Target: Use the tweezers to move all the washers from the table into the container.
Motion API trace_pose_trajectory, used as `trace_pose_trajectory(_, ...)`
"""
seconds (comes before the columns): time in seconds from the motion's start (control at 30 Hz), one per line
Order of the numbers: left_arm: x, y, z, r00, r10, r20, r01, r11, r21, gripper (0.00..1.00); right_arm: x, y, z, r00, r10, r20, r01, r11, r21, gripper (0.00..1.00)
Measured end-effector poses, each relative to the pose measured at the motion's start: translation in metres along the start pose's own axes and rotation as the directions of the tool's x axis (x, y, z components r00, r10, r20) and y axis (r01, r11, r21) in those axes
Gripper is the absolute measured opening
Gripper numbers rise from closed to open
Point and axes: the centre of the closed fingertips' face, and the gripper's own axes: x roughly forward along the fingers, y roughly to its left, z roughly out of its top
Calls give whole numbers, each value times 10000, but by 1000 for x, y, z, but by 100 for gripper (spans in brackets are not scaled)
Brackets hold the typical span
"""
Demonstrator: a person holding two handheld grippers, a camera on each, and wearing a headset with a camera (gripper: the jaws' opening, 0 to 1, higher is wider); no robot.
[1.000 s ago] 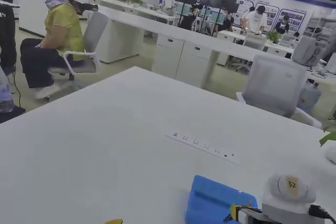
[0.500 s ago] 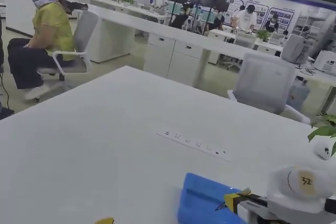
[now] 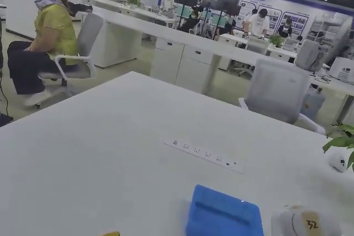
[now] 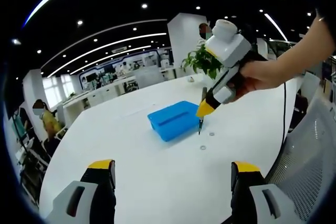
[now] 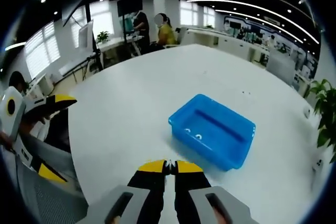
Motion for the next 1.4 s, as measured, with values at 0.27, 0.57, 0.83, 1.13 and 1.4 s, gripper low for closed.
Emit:
trace_pose_trajectory(0.27,0,0,0,10000,-6,-3,6,10000,-22,93,13,0,-22,9965,20,-836,-34,9999,-169,2)
trace_pose_trajectory(0.57,1,0,-2,10000,-24,-48,23,10000,-55,93,22,0,-19,9977,22,-685,-10,9999,170,2)
trace_pose_trajectory(0.83,1,0,-2,9999,-37,-93,37,10000,4,93,20,-3,-19,9997,-211,-106,220,9956,916,2)
trace_pose_trajectory(1.13,2,-2,-3,9998,-127,-145,128,9999,78,93,19,0,-18,9991,-312,282,274,9916,1265,2)
trace_pose_trajectory(1.4,2,-2,-3,9998,-105,-171,107,9999,121,93,20,5,-14,9988,-249,424,195,9923,1220,2)
